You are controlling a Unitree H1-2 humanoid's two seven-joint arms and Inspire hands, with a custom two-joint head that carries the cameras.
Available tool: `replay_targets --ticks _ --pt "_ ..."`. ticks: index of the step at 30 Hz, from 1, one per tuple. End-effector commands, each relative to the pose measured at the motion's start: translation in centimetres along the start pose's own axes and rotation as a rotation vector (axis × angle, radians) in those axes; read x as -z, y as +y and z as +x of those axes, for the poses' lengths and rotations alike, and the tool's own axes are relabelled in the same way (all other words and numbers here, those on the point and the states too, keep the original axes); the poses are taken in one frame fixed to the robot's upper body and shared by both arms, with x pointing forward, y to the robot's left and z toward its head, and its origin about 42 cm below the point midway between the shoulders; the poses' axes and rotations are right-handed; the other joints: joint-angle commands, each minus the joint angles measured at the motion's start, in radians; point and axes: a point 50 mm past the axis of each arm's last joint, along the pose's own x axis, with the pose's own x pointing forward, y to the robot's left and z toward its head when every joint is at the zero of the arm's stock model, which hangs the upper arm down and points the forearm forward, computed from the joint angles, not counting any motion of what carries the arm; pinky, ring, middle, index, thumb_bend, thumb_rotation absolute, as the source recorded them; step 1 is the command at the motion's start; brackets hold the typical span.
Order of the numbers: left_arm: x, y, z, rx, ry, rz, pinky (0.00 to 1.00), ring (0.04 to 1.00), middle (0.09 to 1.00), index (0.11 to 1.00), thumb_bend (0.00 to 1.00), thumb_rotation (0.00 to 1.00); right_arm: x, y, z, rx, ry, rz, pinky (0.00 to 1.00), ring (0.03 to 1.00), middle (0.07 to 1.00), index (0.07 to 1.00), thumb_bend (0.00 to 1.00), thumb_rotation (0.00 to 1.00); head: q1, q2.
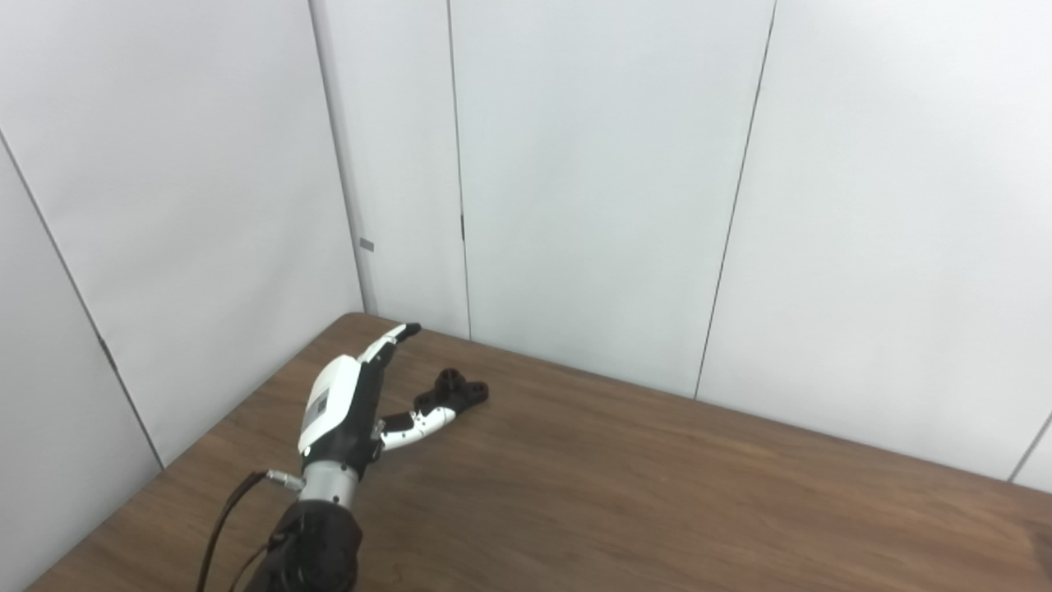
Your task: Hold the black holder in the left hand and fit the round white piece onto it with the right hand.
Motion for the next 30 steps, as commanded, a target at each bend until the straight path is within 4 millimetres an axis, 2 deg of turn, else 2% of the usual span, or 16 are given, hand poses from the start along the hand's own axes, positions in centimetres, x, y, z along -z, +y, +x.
replay_targets --ticks 1,6,15,19,30 --pt "-0.9 1.8 2.5 -0.056 -0.051 0.072 0.91 0.96 0.924 0.882 0.83 0.34 3.1 -0.3 -1.1 0.025 0.13 0.01 1.0 0.892 0.878 0.935 0.54 1.0 -0.003 0.001" --pt "-0.1 1.9 4.6 -0.036 -0.042 0.169 1.0 0.982 0.934 0.874 0.89 0.35 3.1 -0.2 -1.1 0.023 0.122 0.019 1.0 0.864 0.857 0.92 0.52 0.99 -0.012 0.006" --pt "2.2 0.7 6.6 0.008 0.02 0.355 1.0 0.998 0.951 0.871 0.92 0.4 3.0 0.0 -1.2 0.023 0.128 0.011 0.94 0.825 0.823 0.892 0.53 0.97 -0.016 -0.001" --pt "3.1 0.0 7.0 0.028 0.04 0.385 1.0 0.999 0.949 0.864 0.92 0.39 2.9 0.0 -1.3 0.014 0.128 0.01 0.92 0.807 0.814 0.881 0.5 0.98 -0.02 0.002" --pt "4.1 -1.2 8.7 0.112 0.117 0.394 1.0 1.0 0.959 0.866 0.92 0.45 2.9 -0.1 -1.4 0.006 0.128 -0.011 0.86 0.769 0.783 0.849 0.46 0.98 -0.023 0.008"
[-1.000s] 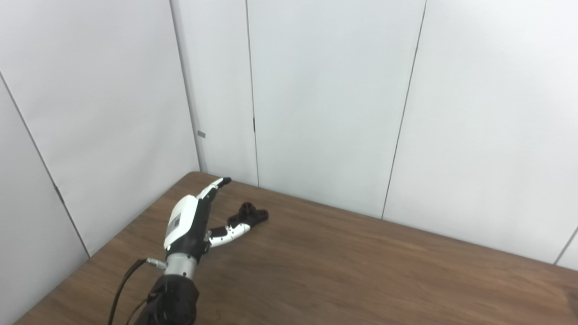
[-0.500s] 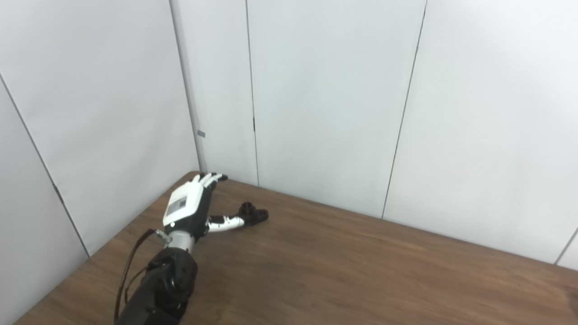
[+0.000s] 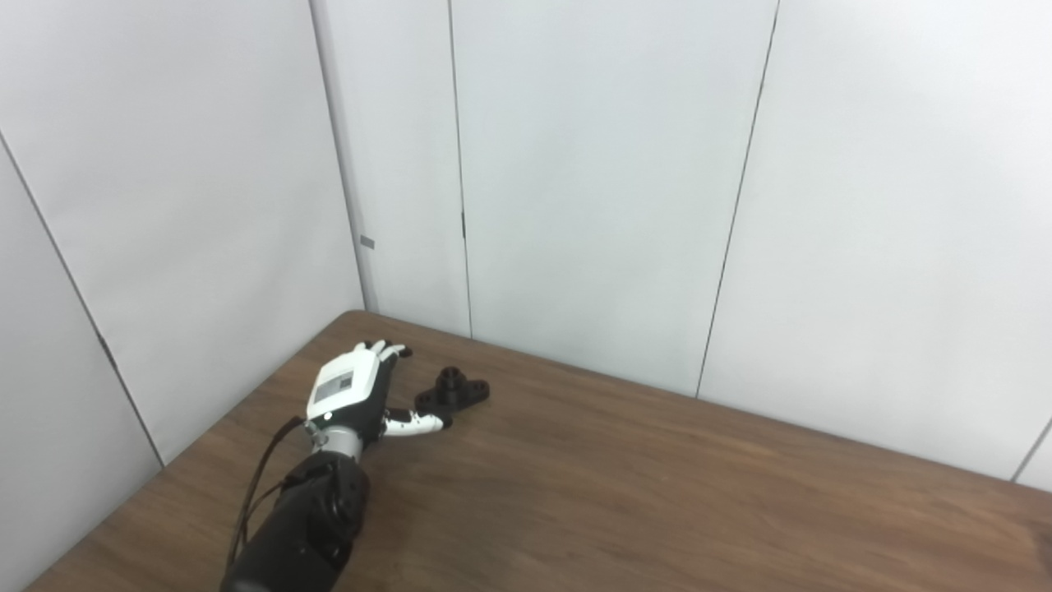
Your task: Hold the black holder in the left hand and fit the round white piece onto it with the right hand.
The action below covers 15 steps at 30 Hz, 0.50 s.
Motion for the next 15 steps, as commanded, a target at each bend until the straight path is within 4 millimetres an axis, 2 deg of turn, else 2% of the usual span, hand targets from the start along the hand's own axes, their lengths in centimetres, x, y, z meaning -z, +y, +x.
replay_targets --ticks 1,9,15 --pt "-0.6 2.8 1.9 -0.069 -0.024 0.027 1.0 1.0 0.958 0.865 0.92 0.45 2.9 -0.1 -1.3 0.013 0.126 0.005 0.85 0.766 0.783 0.848 0.45 0.98 -0.003 -0.001" --pt "-0.5 2.5 3.1 -0.045 -0.005 0.027 1.0 1.0 0.949 0.855 0.92 0.45 2.8 -0.1 -1.4 0.01 0.131 0.013 0.81 0.772 0.779 0.833 0.47 0.98 -0.008 0.001" --pt "-0.4 2.5 4.0 -0.012 0.033 -0.031 1.0 0.998 0.941 0.852 0.91 0.45 2.7 0.0 -1.5 0.015 0.133 0.02 0.74 0.77 0.785 0.823 0.46 0.96 -0.017 0.004"
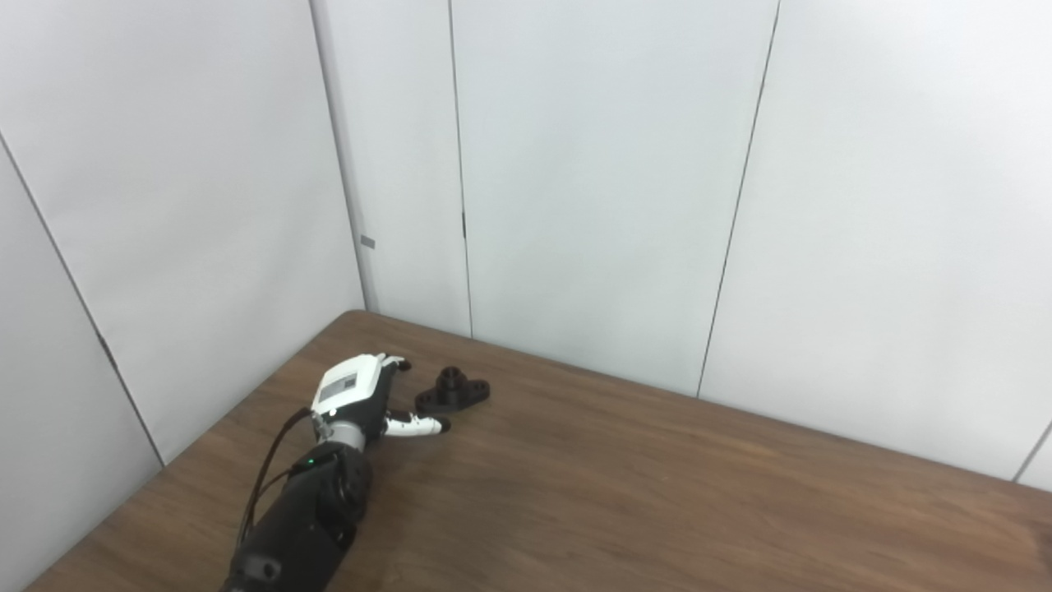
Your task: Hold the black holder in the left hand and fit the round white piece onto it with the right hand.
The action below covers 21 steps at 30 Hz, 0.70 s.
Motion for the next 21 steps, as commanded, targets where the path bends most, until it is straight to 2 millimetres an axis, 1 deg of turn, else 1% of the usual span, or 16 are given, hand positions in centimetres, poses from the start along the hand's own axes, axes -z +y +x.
replay_targets --ticks 1,3,8,12,18,21 --pt "-1.2 3.2 1.5 -0.075 -0.019 -0.027 1.0 0.997 0.938 0.85 0.91 0.44 2.7 -0.1 -1.3 0.014 0.116 0.023 0.74 0.77 0.787 0.823 0.46 0.96 0.0 -0.001" --pt "-1.2 3.2 1.6 -0.068 -0.011 -0.047 1.0 0.997 0.935 0.849 0.91 0.43 2.8 -0.1 -1.3 0.011 0.115 0.022 0.73 0.775 0.794 0.824 0.46 0.96 -0.002 -0.002" --pt "-1.1 3.3 2.1 -0.042 -0.006 -0.106 1.0 1.0 0.936 0.85 0.89 0.42 2.7 0.1 -1.3 0.008 0.114 0.019 0.71 0.786 0.798 0.822 0.48 0.97 -0.008 0.0" --pt "-1.4 3.2 2.3 -0.029 -0.007 -0.128 1.0 1.0 0.944 0.839 0.88 0.41 2.7 0.1 -1.3 0.009 0.107 0.027 0.7 0.785 0.797 0.821 0.45 0.96 -0.011 0.0" --pt "-1.8 3.0 2.8 -0.014 0.009 -0.166 1.0 1.0 0.949 0.807 0.86 0.39 2.6 0.3 -1.5 0.019 0.116 0.016 0.71 0.8 0.803 0.824 0.47 0.96 -0.024 -0.002" --pt "-2.0 2.9 3.0 -0.002 0.012 -0.18 1.0 1.0 0.95 0.793 0.86 0.38 2.6 0.3 -1.5 0.018 0.11 0.013 0.7 0.808 0.81 0.828 0.44 0.97 -0.025 0.001"
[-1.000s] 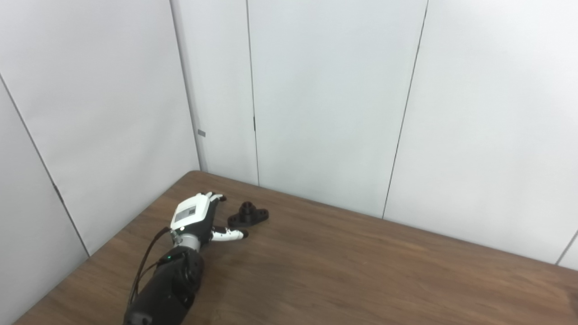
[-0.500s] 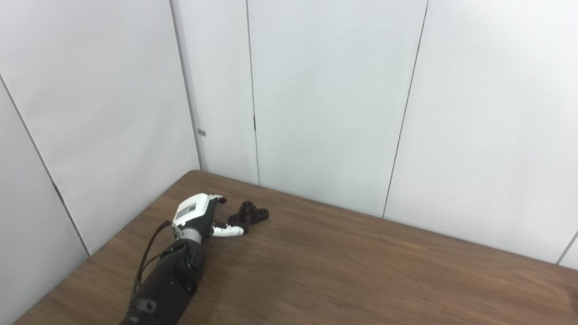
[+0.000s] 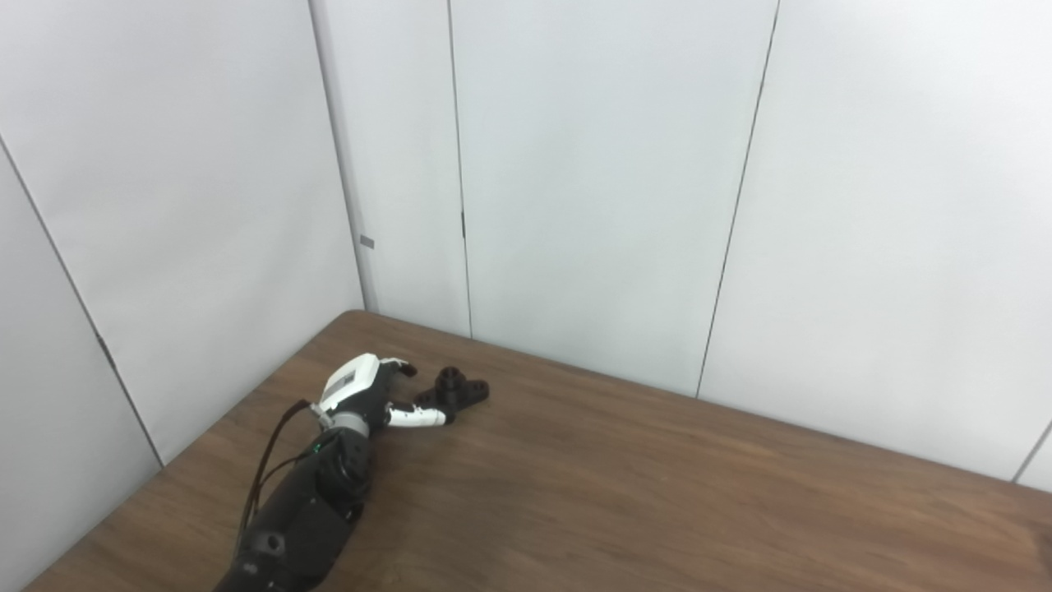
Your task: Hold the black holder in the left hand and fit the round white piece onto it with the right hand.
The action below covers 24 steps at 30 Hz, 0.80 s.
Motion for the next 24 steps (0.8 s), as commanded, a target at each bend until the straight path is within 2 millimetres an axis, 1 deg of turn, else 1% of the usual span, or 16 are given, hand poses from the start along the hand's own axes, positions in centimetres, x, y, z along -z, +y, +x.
replay_targets --ticks 1,5,11,15,24 --pt "-2.1 2.4 1.0 -0.057 -0.048 -0.01 1.0 1.0 0.951 0.789 0.86 0.38 2.6 0.2 -1.4 0.02 0.106 0.019 0.7 0.808 0.814 0.828 0.44 0.96 -0.002 0.003" --pt "-2.3 2.1 1.2 -0.051 -0.047 0.005 1.0 1.0 0.946 0.774 0.85 0.36 2.6 0.3 -1.5 0.019 0.107 0.021 0.69 0.818 0.827 0.838 0.44 0.97 -0.002 0.005" --pt "-2.2 1.8 1.5 -0.056 -0.045 0.033 1.0 1.0 0.937 0.754 0.85 0.35 2.4 0.4 -1.6 0.015 0.107 0.006 0.79 0.856 0.849 0.861 0.47 0.98 -0.009 0.01" --pt "-2.0 1.6 1.7 -0.048 -0.046 0.038 1.0 1.0 0.938 0.752 0.85 0.34 2.2 0.6 -1.7 0.015 0.102 0.0 0.82 0.871 0.859 0.874 0.45 0.99 -0.012 0.011" --pt "-1.7 1.4 1.6 -0.043 -0.05 0.064 1.0 1.0 0.939 0.755 0.85 0.32 2.1 0.6 -1.8 0.019 0.104 -0.006 0.87 0.894 0.87 0.892 0.49 0.99 -0.021 0.016"
